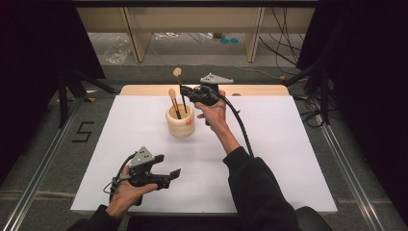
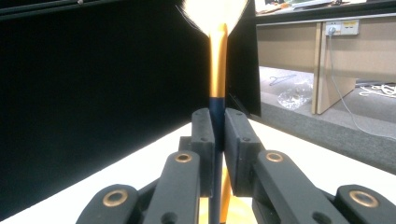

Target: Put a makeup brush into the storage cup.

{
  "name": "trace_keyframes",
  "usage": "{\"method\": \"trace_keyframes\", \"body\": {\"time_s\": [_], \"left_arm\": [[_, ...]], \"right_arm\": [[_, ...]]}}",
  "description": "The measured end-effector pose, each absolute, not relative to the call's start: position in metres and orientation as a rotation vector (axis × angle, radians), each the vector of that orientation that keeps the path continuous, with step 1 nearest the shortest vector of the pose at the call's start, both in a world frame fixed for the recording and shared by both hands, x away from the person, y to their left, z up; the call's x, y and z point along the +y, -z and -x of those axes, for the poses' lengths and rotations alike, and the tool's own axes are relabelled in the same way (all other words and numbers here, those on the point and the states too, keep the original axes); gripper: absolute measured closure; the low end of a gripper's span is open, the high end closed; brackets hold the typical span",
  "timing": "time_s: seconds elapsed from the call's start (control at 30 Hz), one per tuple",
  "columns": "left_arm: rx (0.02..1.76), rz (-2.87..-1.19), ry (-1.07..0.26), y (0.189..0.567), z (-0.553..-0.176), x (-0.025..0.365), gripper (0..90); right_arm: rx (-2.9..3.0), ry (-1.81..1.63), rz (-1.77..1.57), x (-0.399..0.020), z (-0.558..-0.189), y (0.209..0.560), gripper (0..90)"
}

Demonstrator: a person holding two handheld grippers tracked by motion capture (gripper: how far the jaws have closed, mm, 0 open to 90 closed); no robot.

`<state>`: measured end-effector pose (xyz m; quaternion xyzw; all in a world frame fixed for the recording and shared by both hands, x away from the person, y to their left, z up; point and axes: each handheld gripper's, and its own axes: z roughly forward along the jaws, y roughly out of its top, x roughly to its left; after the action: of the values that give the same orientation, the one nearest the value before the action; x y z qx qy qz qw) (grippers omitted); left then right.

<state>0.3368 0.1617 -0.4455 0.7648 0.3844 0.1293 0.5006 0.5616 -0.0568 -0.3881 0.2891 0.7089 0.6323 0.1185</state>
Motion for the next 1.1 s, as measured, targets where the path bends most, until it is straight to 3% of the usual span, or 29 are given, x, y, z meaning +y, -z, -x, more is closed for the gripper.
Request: {"method": "trace_keyframes", "body": {"time_s": [1.1], "left_arm": [[0.930, -1.848, -0.306, 0.446, -0.337, 0.162, 16.3]], "right_arm": [[2.122, -1.801, -0.909, -0.057, -0.563, 0.414, 83.2]]}}
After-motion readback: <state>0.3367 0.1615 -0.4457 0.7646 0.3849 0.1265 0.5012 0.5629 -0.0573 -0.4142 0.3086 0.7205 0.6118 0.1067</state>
